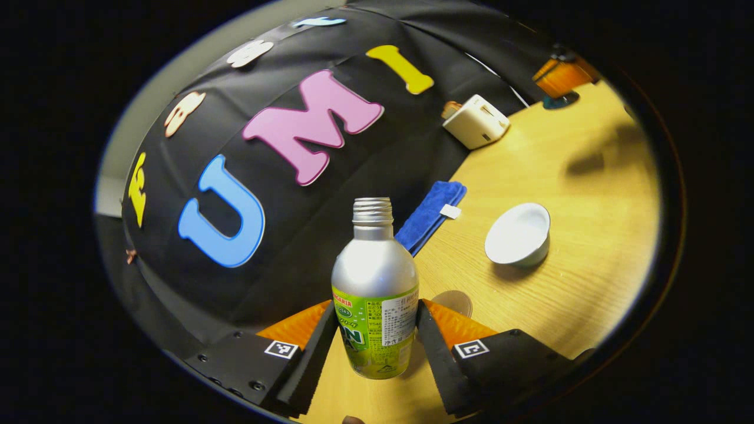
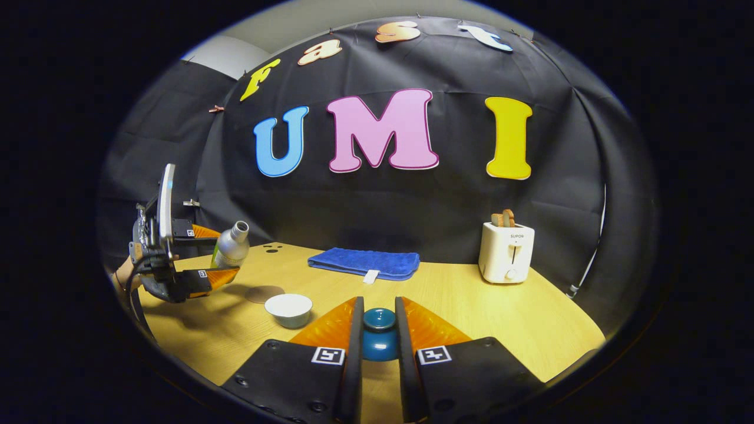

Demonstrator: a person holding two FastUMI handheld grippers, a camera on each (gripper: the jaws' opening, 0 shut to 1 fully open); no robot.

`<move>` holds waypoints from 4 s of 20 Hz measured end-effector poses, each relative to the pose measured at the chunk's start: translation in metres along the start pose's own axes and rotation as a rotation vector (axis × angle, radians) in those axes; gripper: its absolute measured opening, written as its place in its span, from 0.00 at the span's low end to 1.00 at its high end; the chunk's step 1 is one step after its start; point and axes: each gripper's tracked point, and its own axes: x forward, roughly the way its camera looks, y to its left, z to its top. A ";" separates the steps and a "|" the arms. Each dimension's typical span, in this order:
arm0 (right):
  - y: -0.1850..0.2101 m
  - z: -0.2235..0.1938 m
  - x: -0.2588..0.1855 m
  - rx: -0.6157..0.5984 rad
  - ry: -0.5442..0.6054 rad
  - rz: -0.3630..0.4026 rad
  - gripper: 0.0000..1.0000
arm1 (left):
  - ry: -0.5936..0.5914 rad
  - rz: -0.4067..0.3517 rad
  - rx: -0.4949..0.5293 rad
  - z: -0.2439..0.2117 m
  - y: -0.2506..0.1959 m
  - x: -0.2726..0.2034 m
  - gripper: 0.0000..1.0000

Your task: Open the teacup lid with one hand, grasp the water bottle and pour water into the teacup with the other hand; after pouring, place the water bottle on the coaster and then close the teacup lid.

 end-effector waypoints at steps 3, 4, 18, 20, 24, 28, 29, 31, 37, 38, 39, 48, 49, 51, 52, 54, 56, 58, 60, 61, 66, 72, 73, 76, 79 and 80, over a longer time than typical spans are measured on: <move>-0.008 0.002 -0.001 -0.005 -0.005 -0.012 0.30 | 0.005 0.032 0.155 0.005 0.003 0.004 0.81; -0.010 0.003 -0.001 -0.004 -0.006 -0.015 0.30 | 0.008 0.037 0.193 0.005 0.002 0.004 0.81; -0.015 0.003 -0.005 0.005 -0.004 -0.021 0.30 | 0.058 -0.033 0.599 -0.001 -0.014 0.018 0.81; -0.014 0.001 -0.004 0.006 0.001 -0.018 0.30 | 0.066 -0.031 0.654 -0.002 -0.013 0.018 0.81; -0.014 0.001 -0.004 0.005 0.002 -0.016 0.30 | 0.058 -0.029 0.741 0.003 -0.012 0.021 0.81; -0.013 0.003 -0.005 0.009 -0.002 -0.016 0.30 | 0.046 -0.026 0.815 0.008 -0.012 0.027 0.82; -0.014 0.004 -0.005 0.008 -0.003 -0.017 0.30 | 0.045 -0.029 0.829 0.008 -0.013 0.028 0.81; -0.015 0.003 -0.005 0.001 -0.003 -0.022 0.30 | 0.046 -0.031 0.858 0.007 -0.011 0.027 0.82; -0.016 0.002 -0.005 0.000 0.000 -0.025 0.30 | 0.051 -0.029 0.928 0.007 -0.007 0.032 0.82; -0.017 0.001 -0.005 0.000 0.002 -0.027 0.30 | 0.052 -0.026 0.940 0.008 -0.004 0.033 0.82; -0.017 0.001 -0.005 0.001 0.002 -0.027 0.30 | 0.053 -0.026 0.950 0.008 -0.005 0.033 0.82; -0.017 0.002 -0.005 0.004 0.001 -0.023 0.30 | 0.038 -0.021 1.068 0.017 -0.003 0.034 0.82; -0.017 0.003 -0.005 0.006 0.000 -0.024 0.30 | 0.046 -0.025 1.074 0.016 -0.004 0.033 0.82; -0.015 0.004 -0.007 0.010 -0.004 -0.020 0.30 | 0.058 -0.030 1.090 0.016 0.000 0.034 0.82; -0.016 0.004 -0.007 0.007 -0.005 -0.022 0.30 | 0.064 -0.031 1.102 0.017 0.000 0.033 0.82; -0.018 0.004 -0.007 -0.001 -0.005 -0.027 0.30 | 0.055 -0.024 1.135 0.022 0.000 0.031 0.82; -0.018 0.004 -0.007 0.005 -0.003 -0.025 0.30 | 0.050 -0.009 1.172 0.025 0.003 0.031 0.82; -0.018 0.004 -0.007 0.005 -0.005 -0.025 0.30 | 0.040 0.005 1.211 0.033 0.004 0.031 0.82; -0.017 0.005 -0.007 0.006 -0.006 -0.023 0.30 | 0.029 0.005 1.229 0.037 0.001 0.031 0.82; -0.017 0.005 -0.008 0.007 -0.006 -0.022 0.30 | 0.024 0.007 1.246 0.039 0.000 0.031 0.82; -0.018 0.006 -0.008 0.012 -0.009 -0.022 0.30 | 0.030 -0.008 1.325 0.050 0.010 0.028 0.82; -0.018 0.005 -0.007 0.028 -0.007 -0.014 0.30 | 0.040 0.026 1.411 0.060 0.024 0.030 0.82; -0.017 0.005 -0.007 0.036 -0.006 -0.009 0.30 | 0.032 0.031 1.423 0.064 0.025 0.028 0.82; -0.019 0.006 -0.008 0.038 -0.010 -0.011 0.30 | 0.019 0.033 1.460 0.068 0.024 0.029 0.82; -0.019 0.008 -0.009 0.037 -0.015 -0.011 0.30 | -0.007 0.021 1.442 0.067 0.019 0.031 0.82; -0.020 0.008 -0.009 0.037 -0.015 -0.013 0.30 | -0.011 0.016 1.430 0.065 0.018 0.030 0.82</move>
